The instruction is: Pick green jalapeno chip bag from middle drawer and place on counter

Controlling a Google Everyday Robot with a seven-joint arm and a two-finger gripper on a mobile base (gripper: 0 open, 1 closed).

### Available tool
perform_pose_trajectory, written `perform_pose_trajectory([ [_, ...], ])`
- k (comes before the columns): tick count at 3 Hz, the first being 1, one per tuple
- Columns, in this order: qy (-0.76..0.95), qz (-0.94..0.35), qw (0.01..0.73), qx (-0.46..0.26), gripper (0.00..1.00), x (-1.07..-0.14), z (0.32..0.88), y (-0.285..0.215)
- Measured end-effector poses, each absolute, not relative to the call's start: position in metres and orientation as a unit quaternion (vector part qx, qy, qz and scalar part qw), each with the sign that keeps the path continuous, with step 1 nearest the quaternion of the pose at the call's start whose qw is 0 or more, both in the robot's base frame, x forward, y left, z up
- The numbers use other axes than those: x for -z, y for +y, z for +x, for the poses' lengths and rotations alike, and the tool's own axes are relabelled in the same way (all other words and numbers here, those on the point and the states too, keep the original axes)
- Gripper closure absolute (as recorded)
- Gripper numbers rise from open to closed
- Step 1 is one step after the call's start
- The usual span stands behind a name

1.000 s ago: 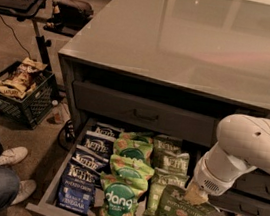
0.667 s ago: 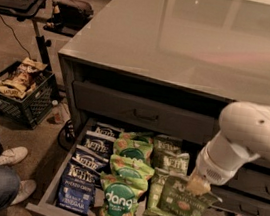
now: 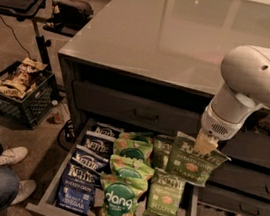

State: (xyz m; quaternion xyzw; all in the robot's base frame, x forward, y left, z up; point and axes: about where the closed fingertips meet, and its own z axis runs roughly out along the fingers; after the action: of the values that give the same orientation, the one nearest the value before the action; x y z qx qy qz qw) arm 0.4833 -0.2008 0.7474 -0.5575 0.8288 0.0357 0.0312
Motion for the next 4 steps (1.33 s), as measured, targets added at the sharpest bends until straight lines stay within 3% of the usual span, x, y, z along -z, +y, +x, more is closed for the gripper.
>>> perform_pose_trajectory([
  [2,0.822,-0.567,0.05,-0.01,1.0,-0.781,0.492,-0.201],
  [4,0.803,-0.585,0.08,0.086,1.0,-0.875,0.542,-0.202],
])
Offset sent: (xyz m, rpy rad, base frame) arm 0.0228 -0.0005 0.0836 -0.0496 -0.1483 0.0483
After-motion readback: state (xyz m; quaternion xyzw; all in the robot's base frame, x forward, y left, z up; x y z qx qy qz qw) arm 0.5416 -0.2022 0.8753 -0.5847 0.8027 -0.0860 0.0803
